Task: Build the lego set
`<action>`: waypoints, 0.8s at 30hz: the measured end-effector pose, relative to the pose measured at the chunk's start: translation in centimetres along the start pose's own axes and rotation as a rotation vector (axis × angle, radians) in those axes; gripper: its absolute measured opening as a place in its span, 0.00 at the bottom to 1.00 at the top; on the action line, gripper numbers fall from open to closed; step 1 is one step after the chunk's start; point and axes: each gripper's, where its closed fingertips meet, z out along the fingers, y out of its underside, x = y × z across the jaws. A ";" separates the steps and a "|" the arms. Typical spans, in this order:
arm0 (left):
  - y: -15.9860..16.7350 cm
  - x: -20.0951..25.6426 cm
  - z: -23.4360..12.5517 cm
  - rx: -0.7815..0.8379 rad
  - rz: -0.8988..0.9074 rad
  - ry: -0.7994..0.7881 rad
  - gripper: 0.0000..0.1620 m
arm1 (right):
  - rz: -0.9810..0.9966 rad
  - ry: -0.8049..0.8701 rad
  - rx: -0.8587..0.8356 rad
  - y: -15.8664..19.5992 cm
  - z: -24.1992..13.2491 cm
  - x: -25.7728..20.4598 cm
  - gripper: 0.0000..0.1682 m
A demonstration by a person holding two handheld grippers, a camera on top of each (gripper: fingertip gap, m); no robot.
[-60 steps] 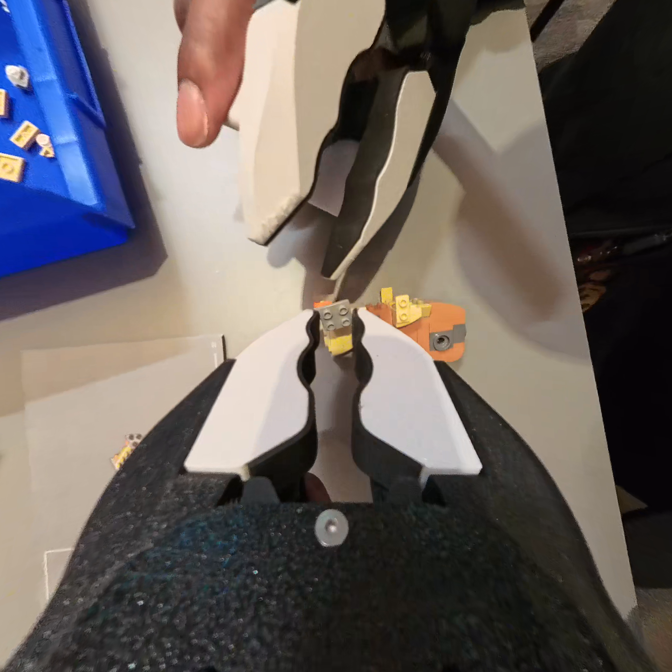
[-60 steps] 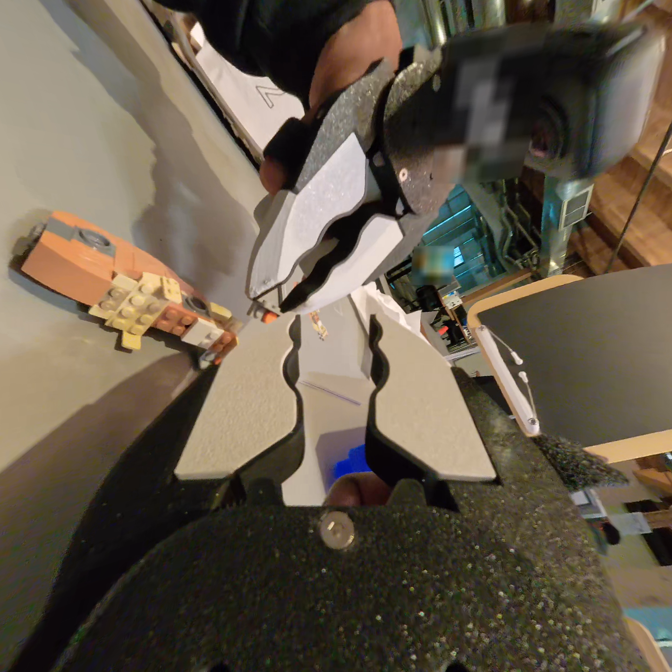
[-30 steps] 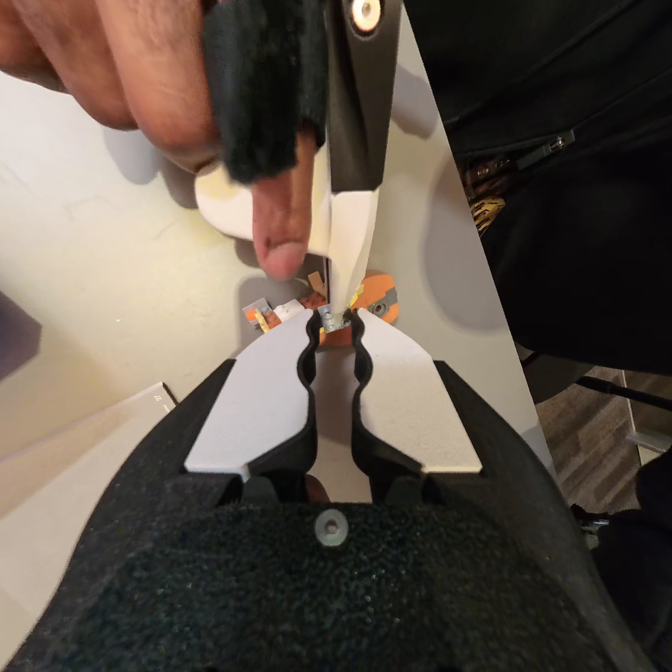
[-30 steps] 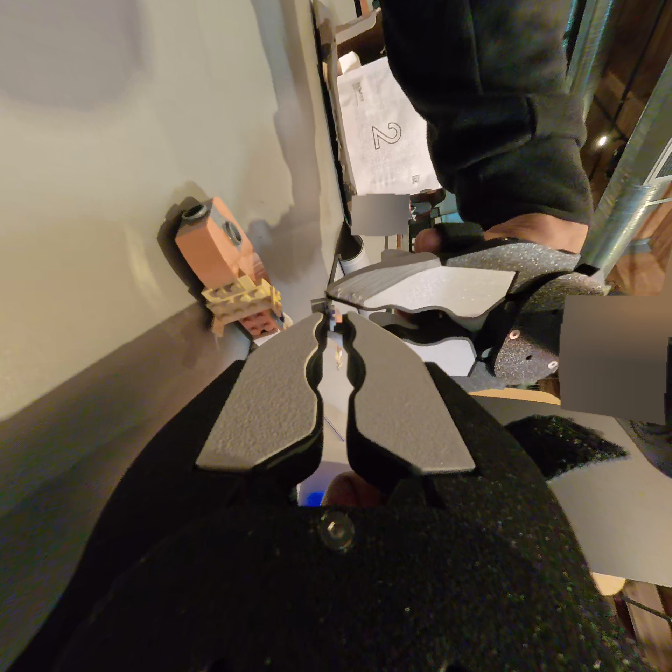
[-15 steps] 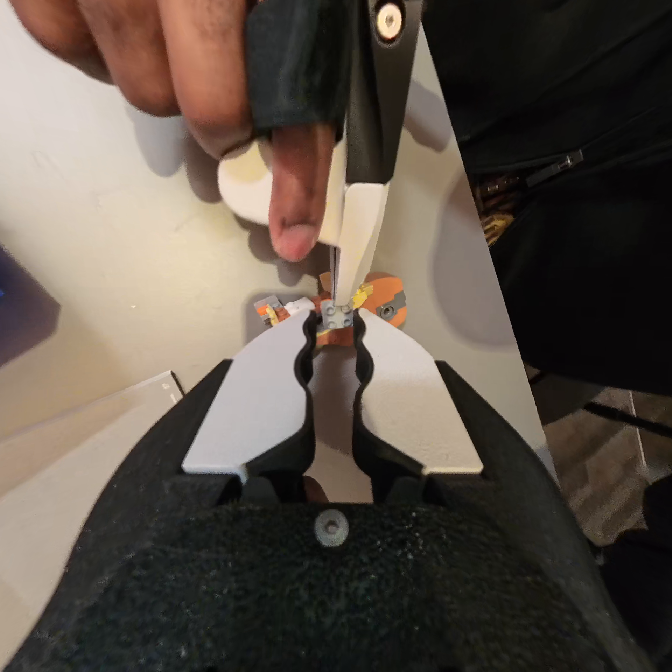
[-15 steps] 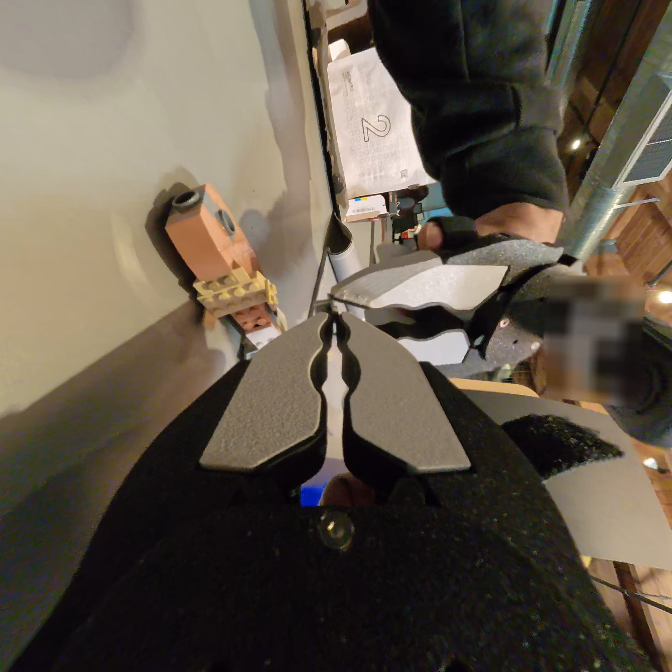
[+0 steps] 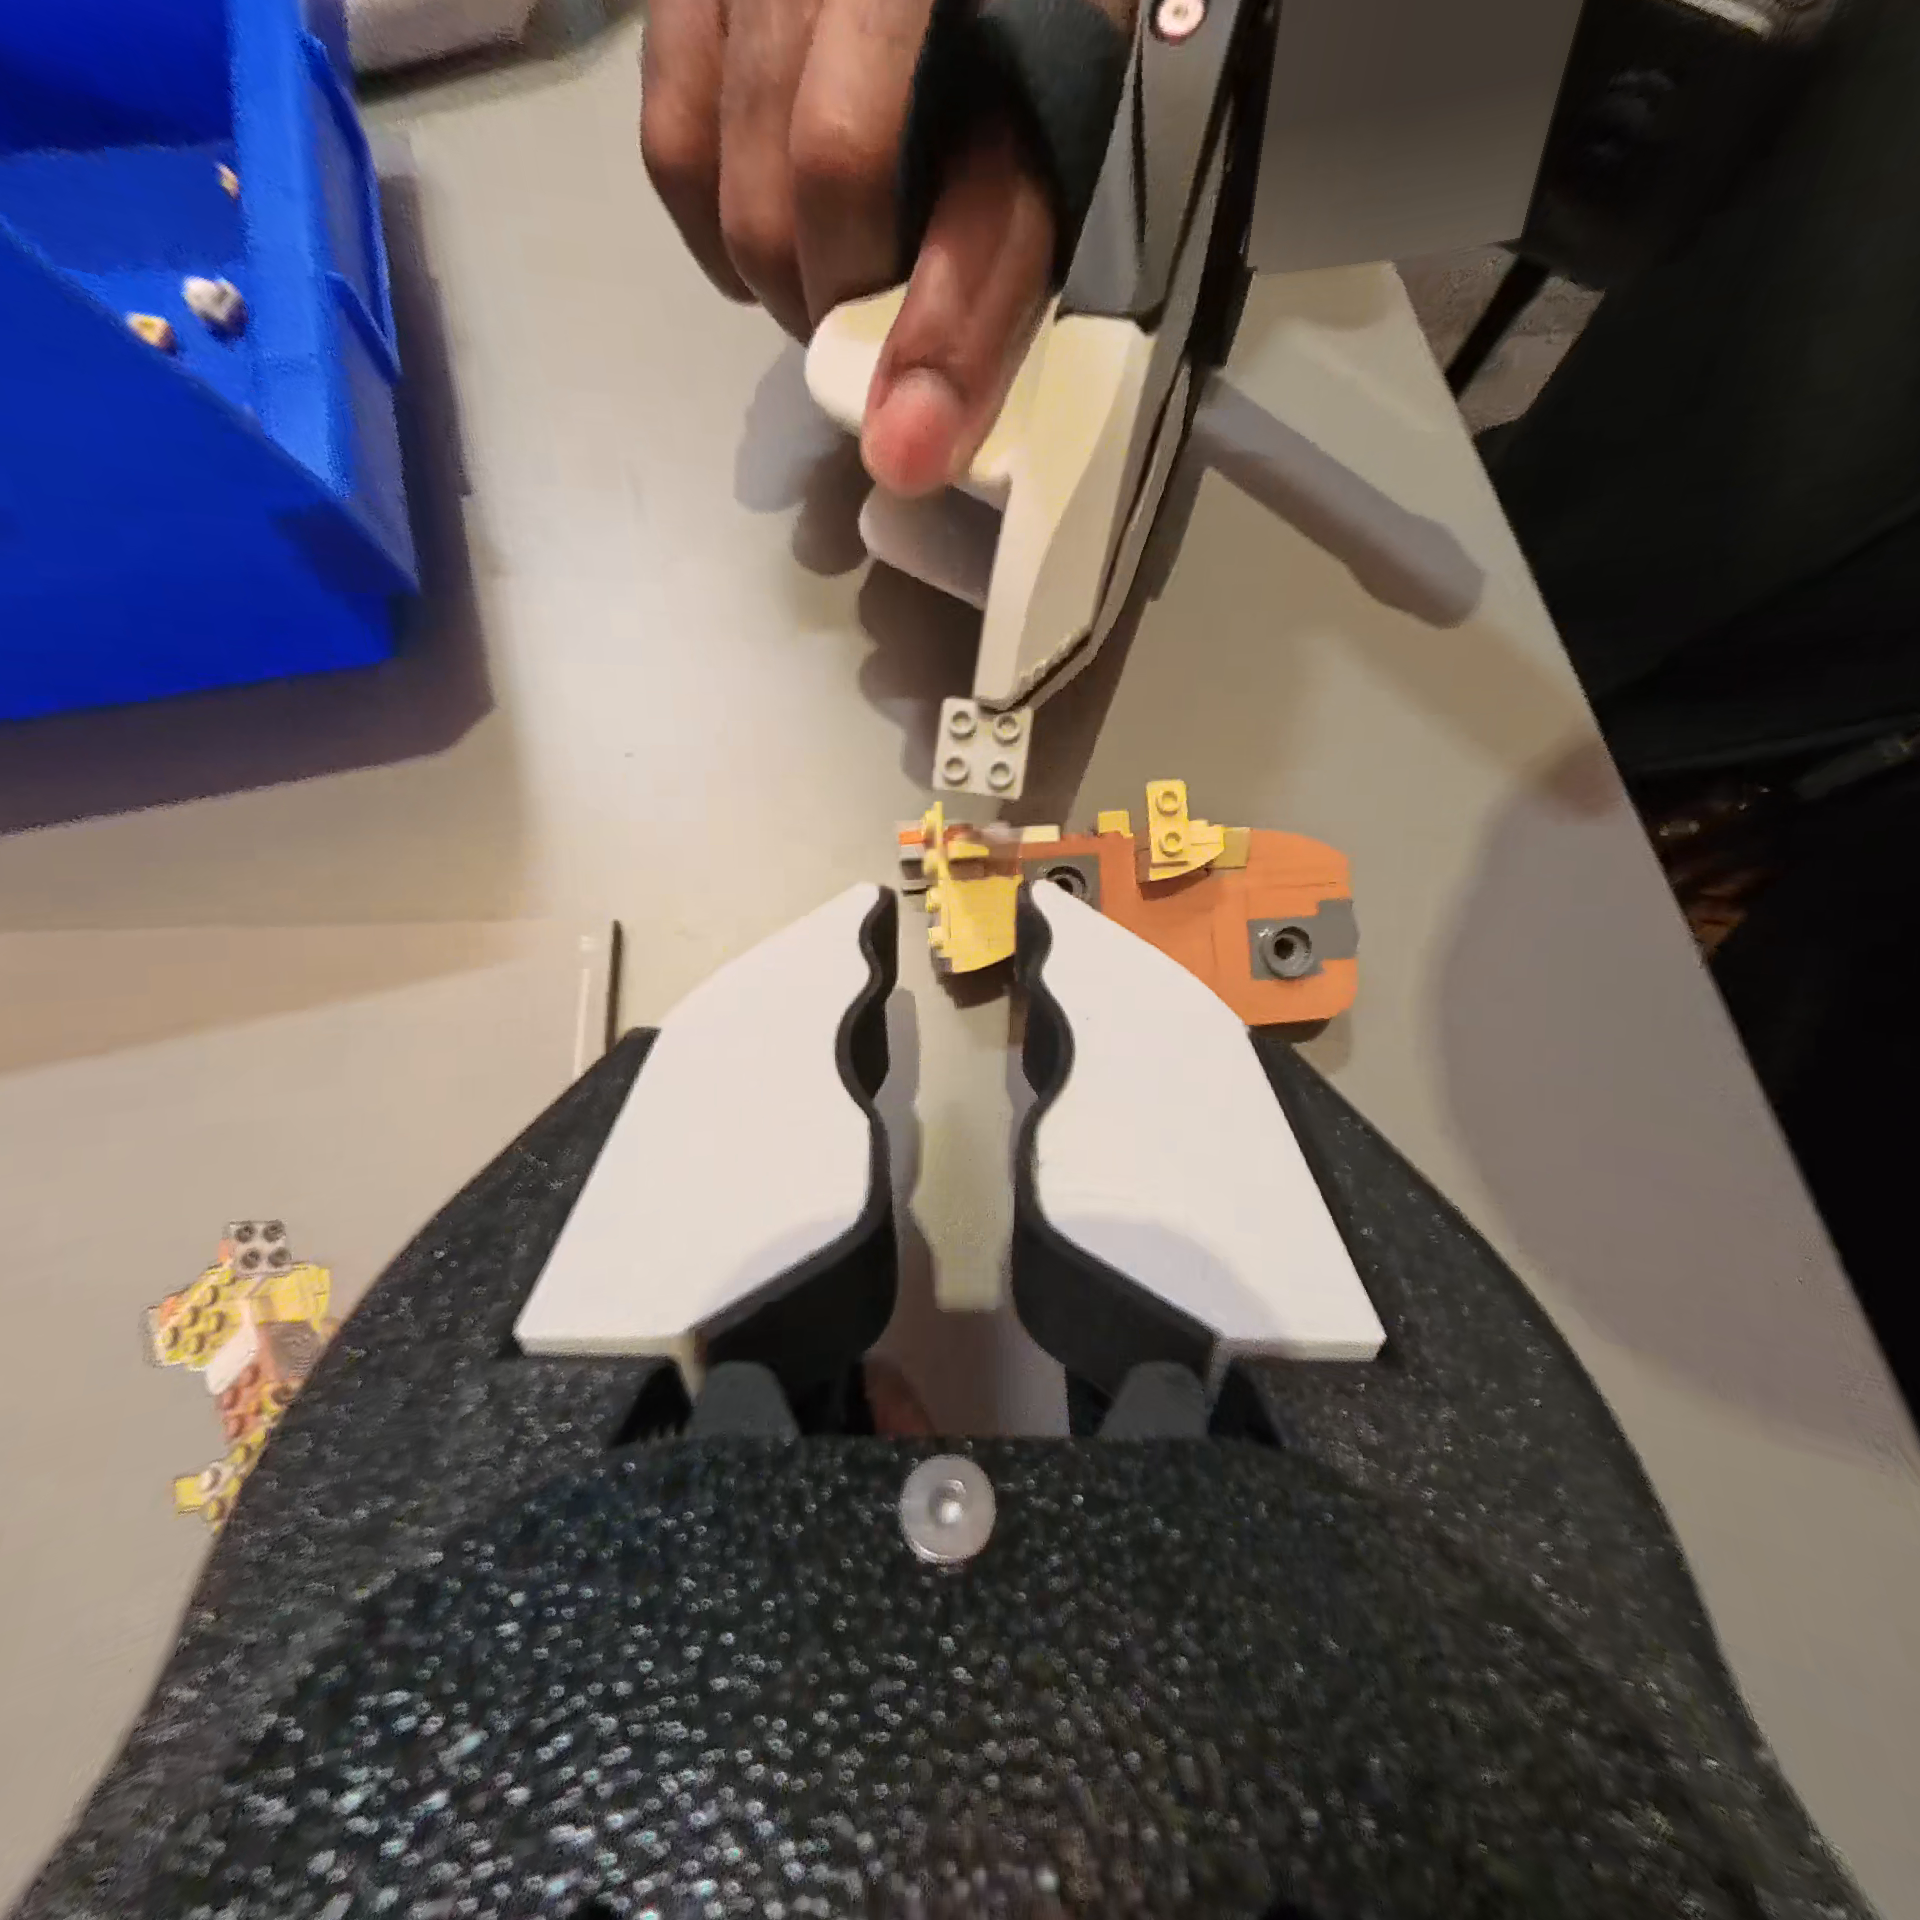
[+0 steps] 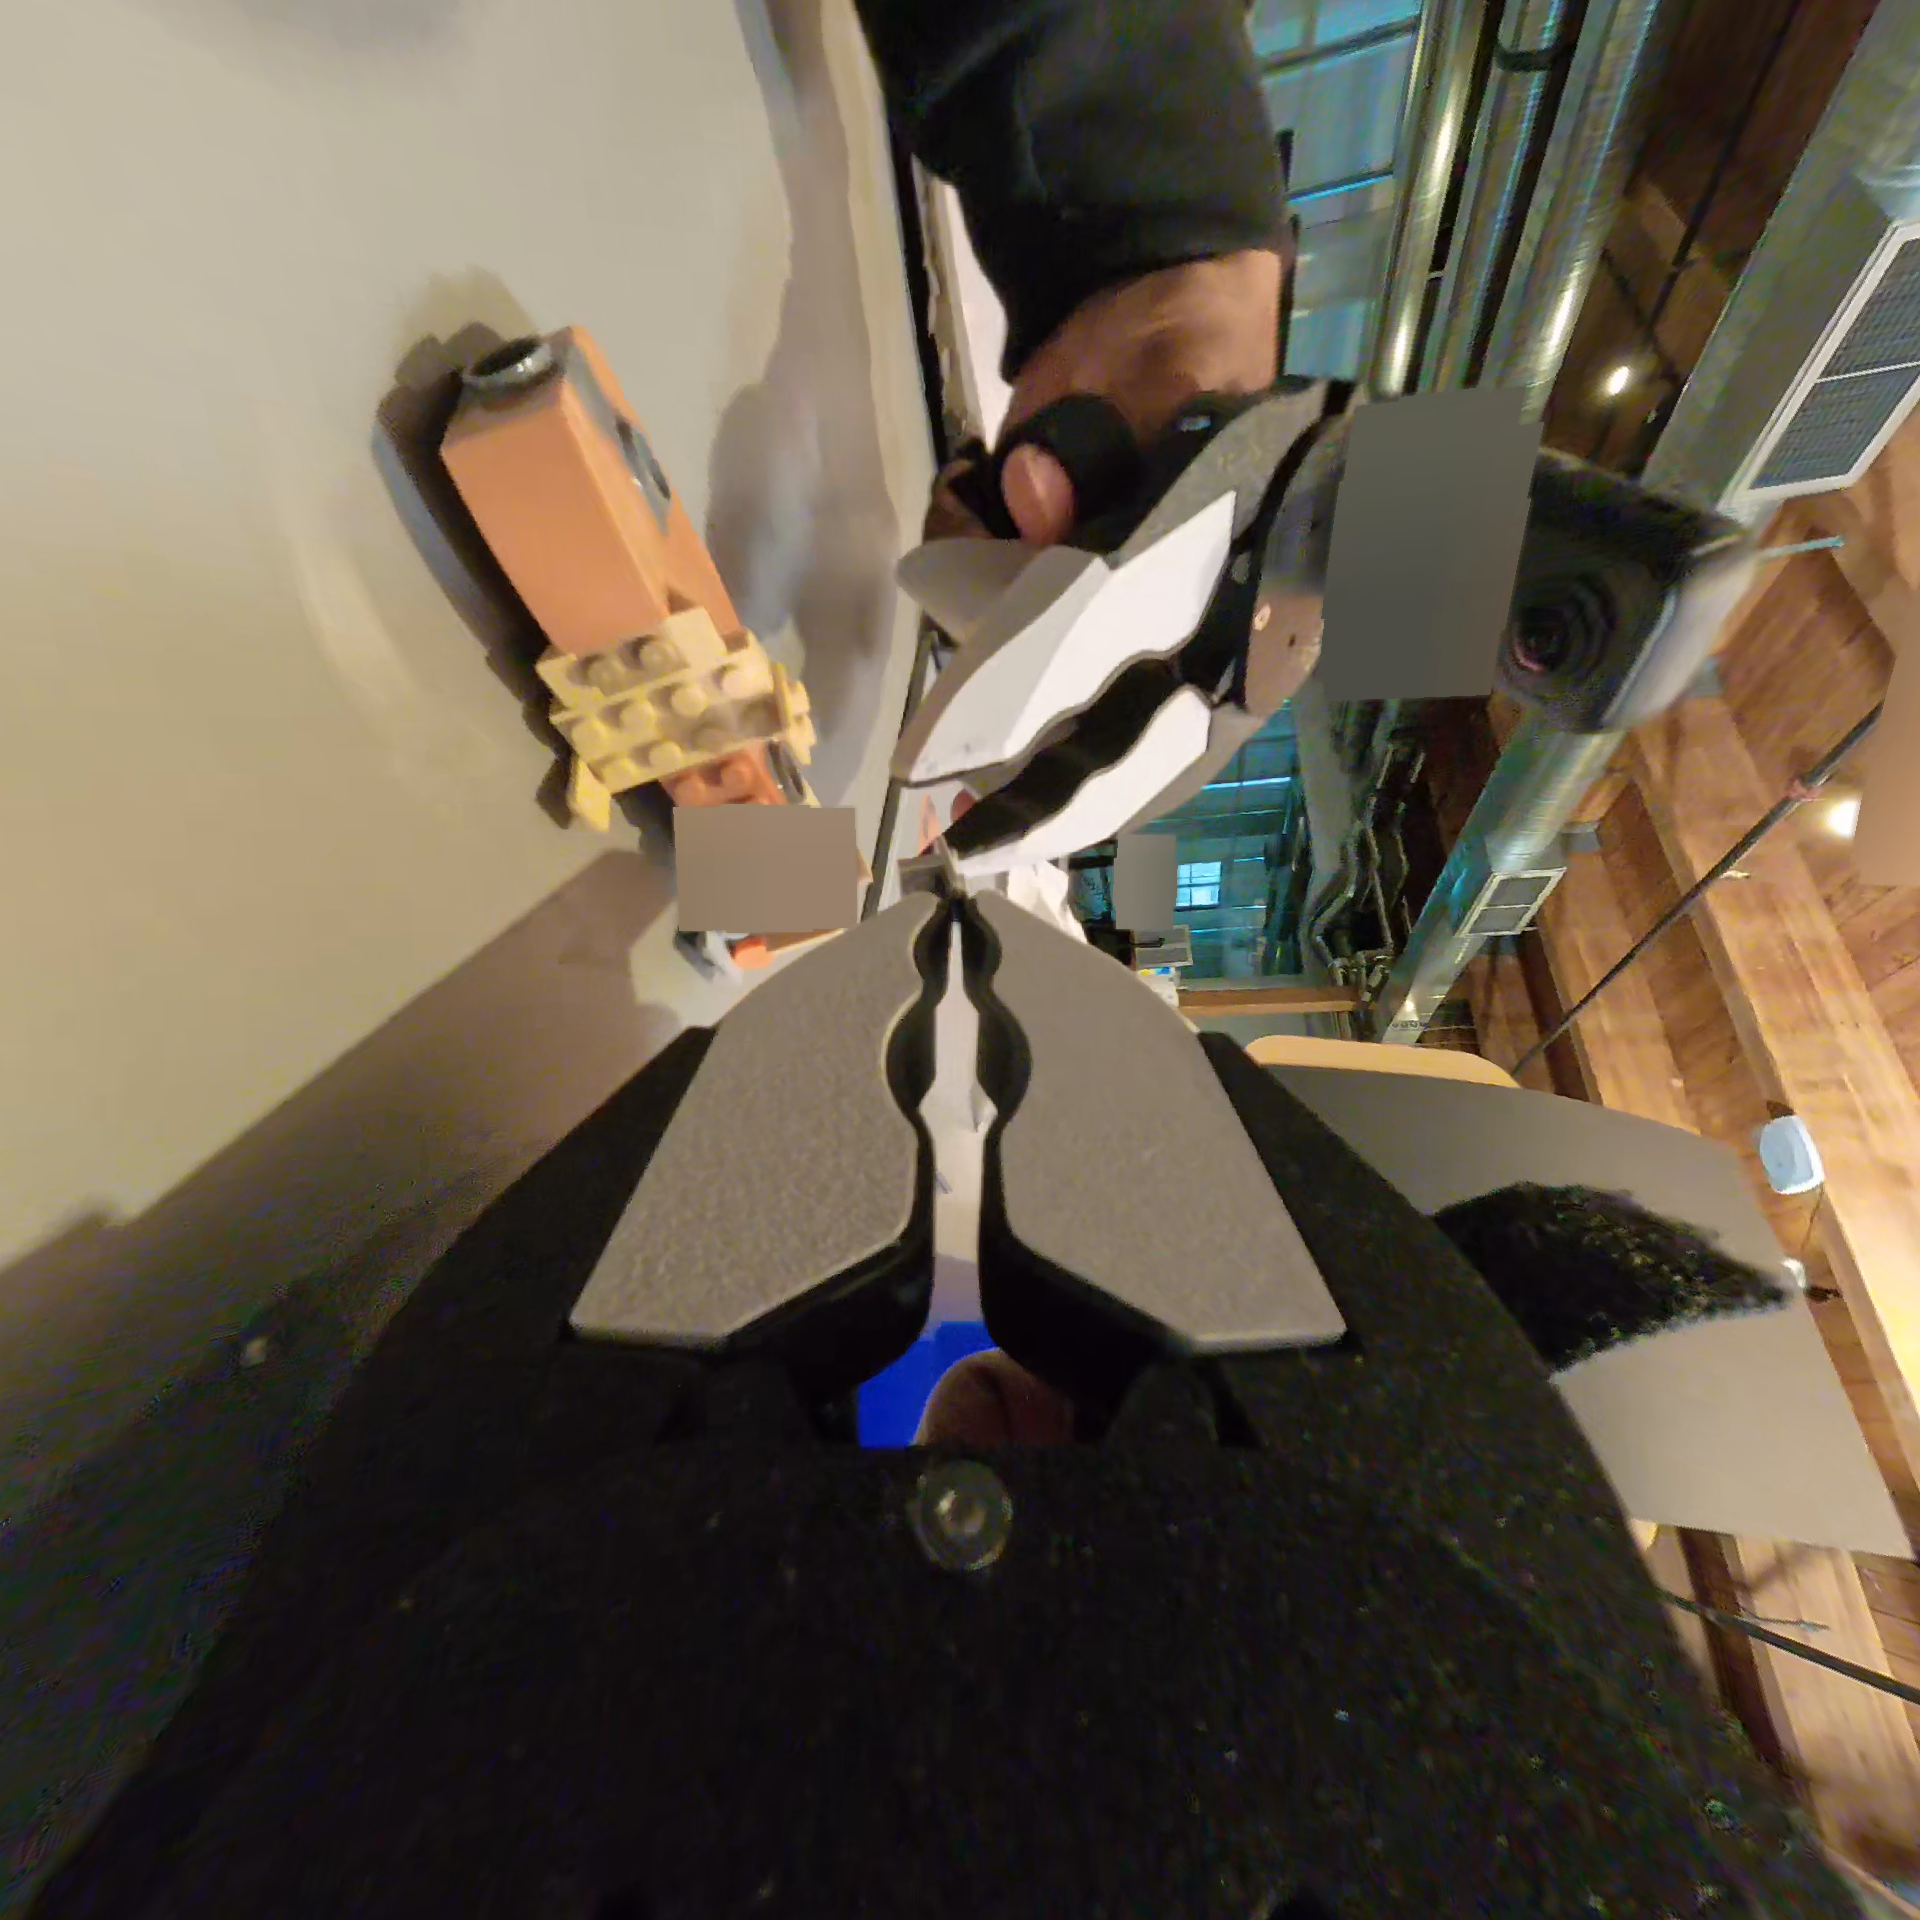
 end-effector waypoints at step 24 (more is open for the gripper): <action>0.0 -0.5 0.5 0.185 0.619 -0.430 0.12 | 0.018 0.018 0.008 0.3 1.3 -0.6 0.01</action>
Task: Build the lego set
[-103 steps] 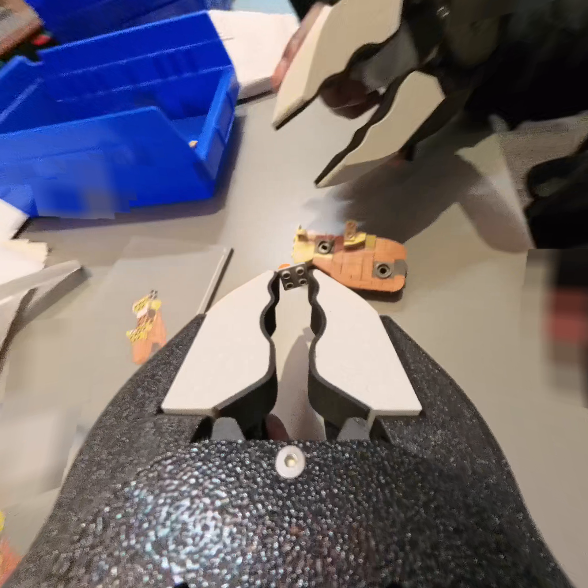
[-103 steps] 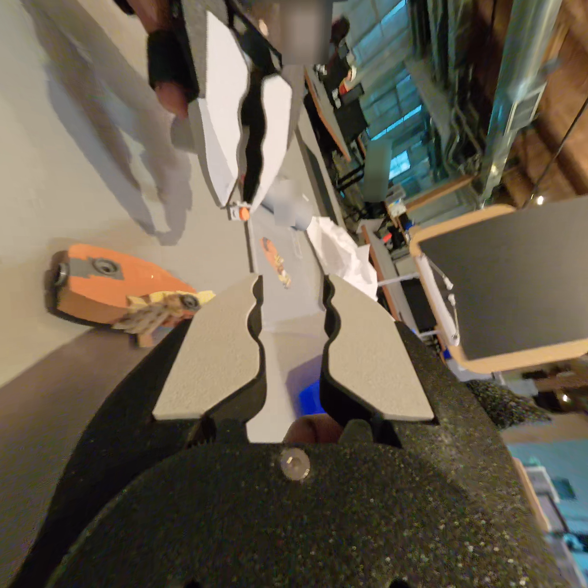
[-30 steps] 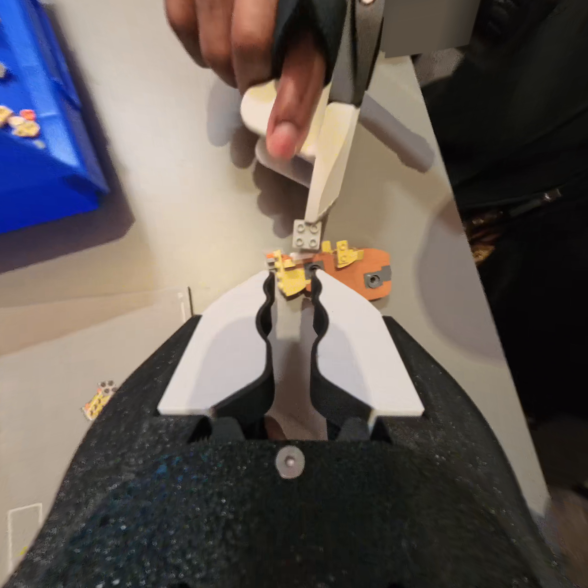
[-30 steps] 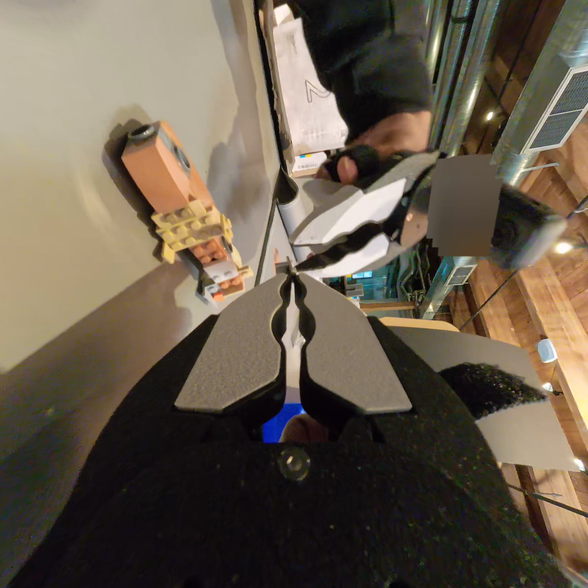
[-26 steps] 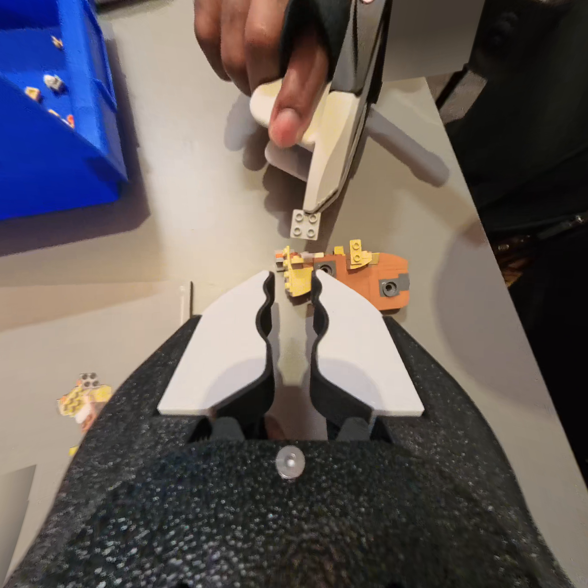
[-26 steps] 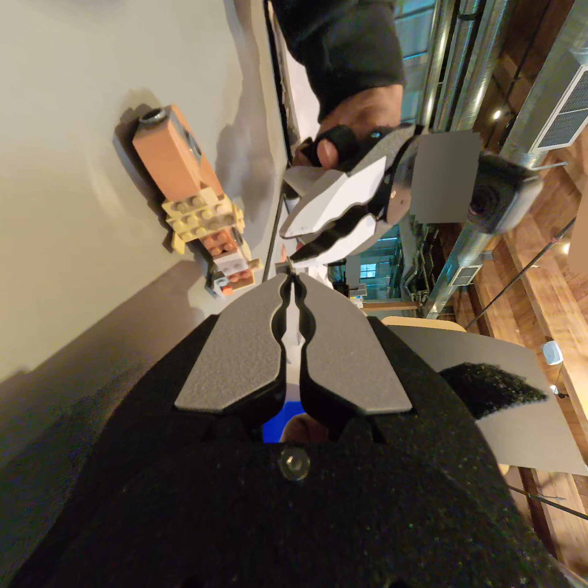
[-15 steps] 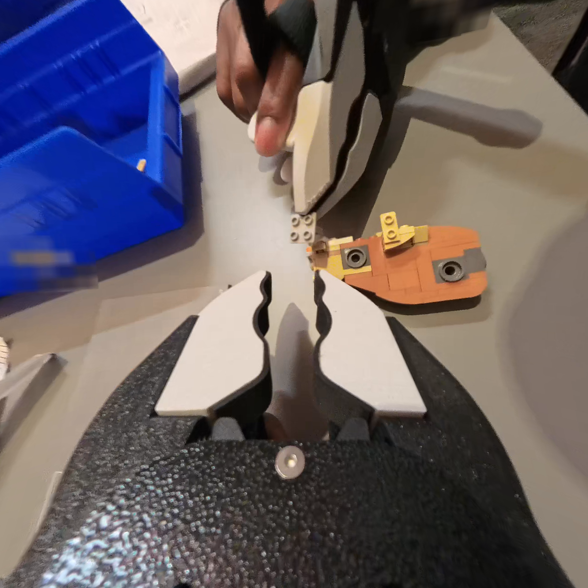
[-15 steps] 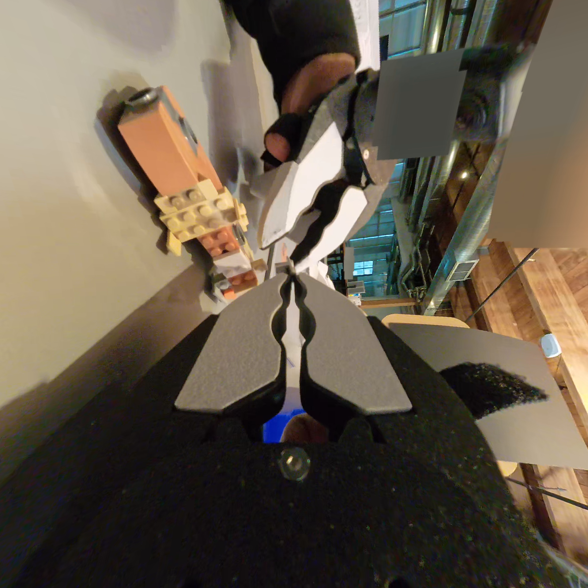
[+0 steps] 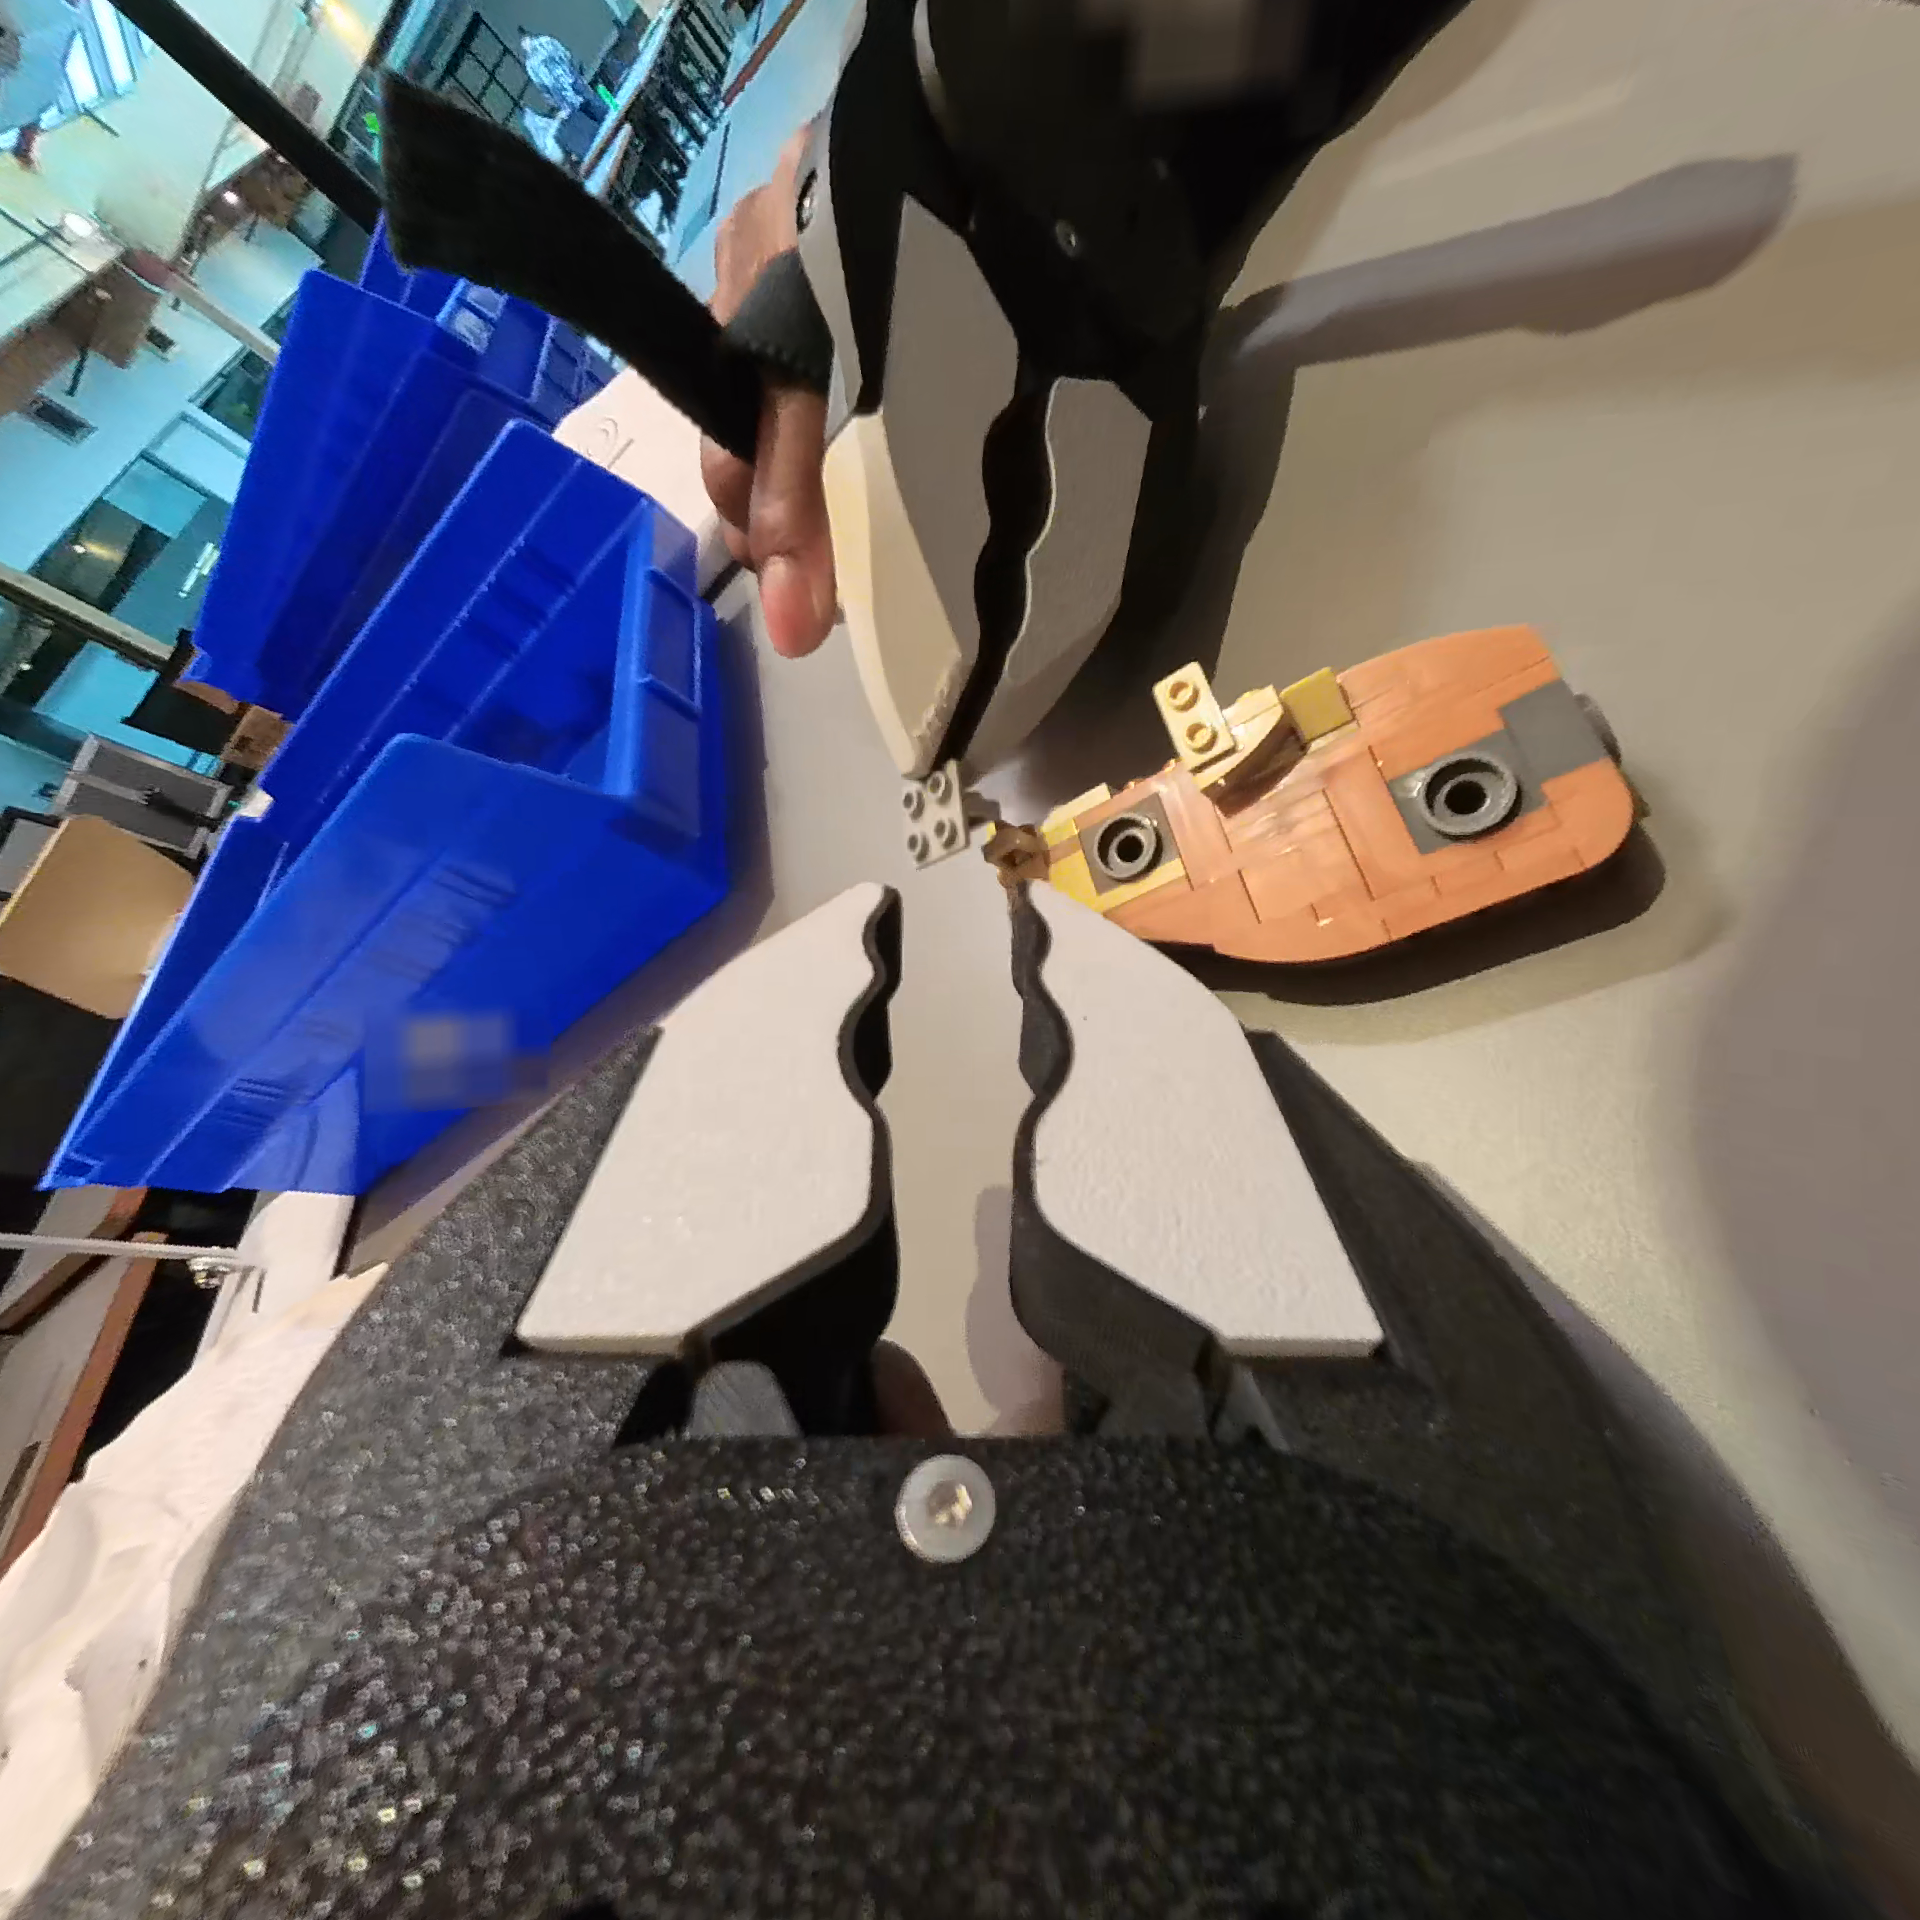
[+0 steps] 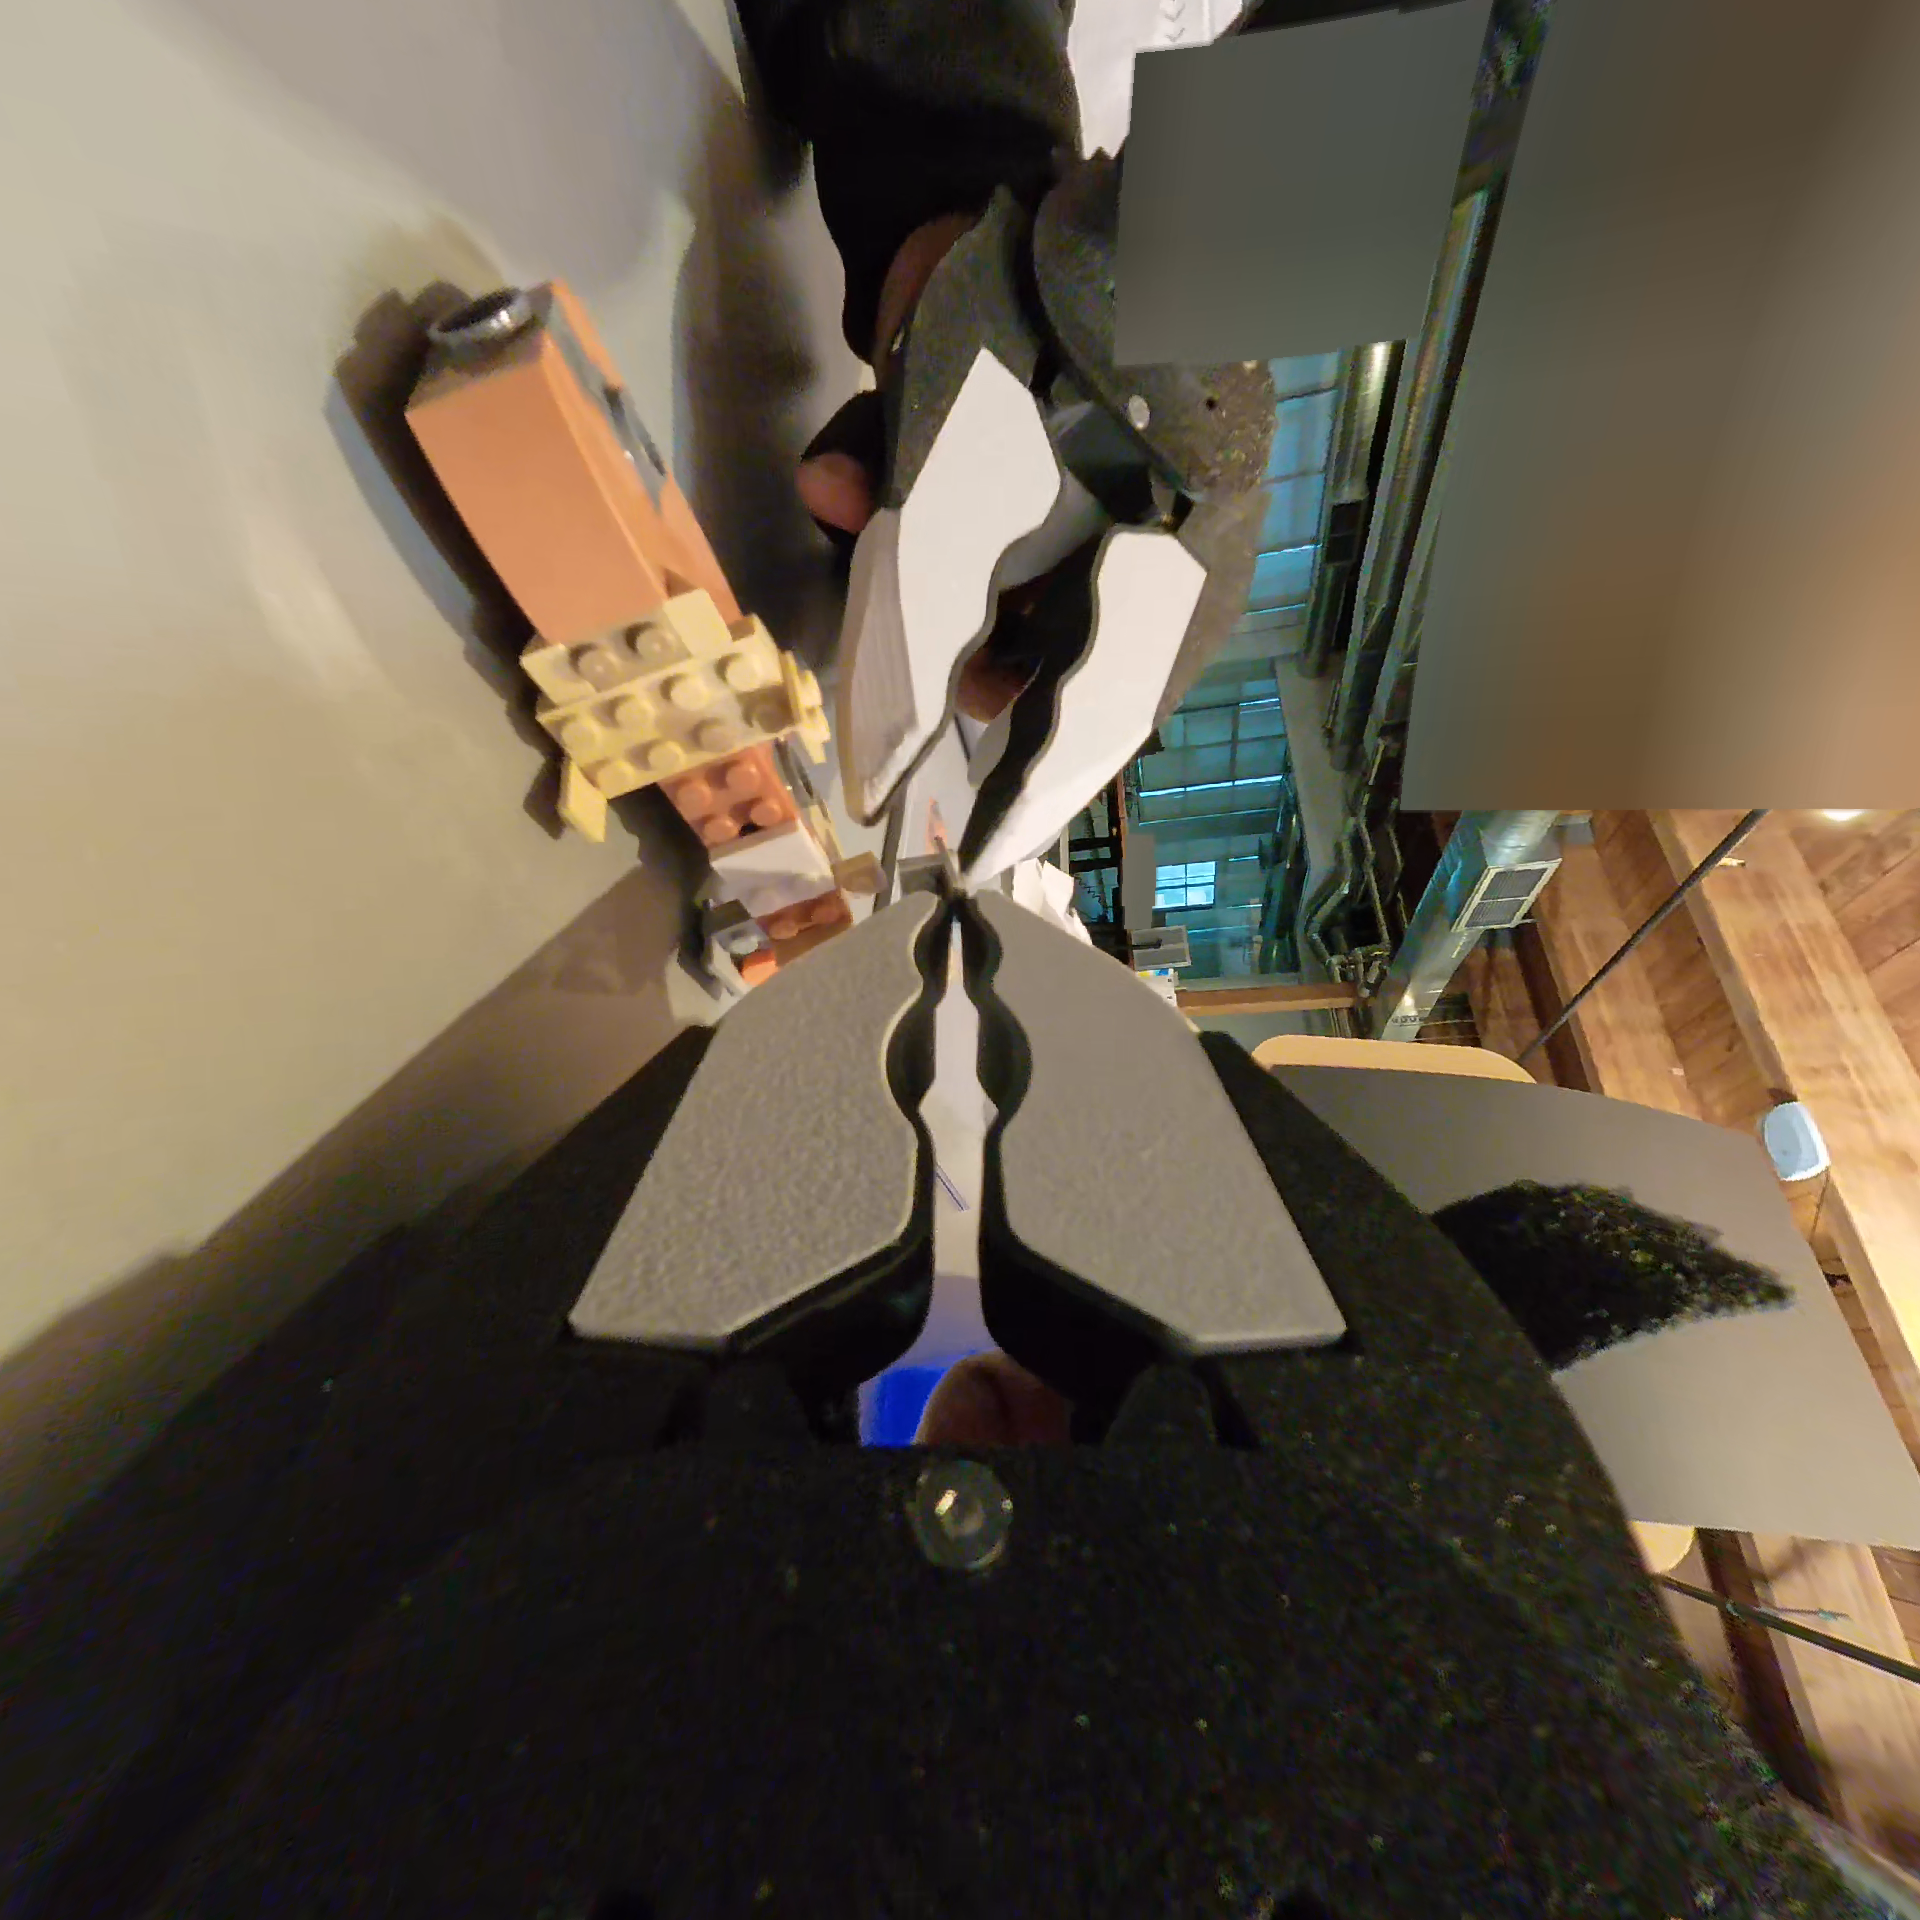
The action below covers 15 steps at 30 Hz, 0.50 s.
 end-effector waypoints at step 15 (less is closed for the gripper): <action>0.0 0.0 0.2 -0.010 -0.010 -0.005 0.14 | -0.040 -0.003 -0.014 0.1 -0.1 -0.3 0.01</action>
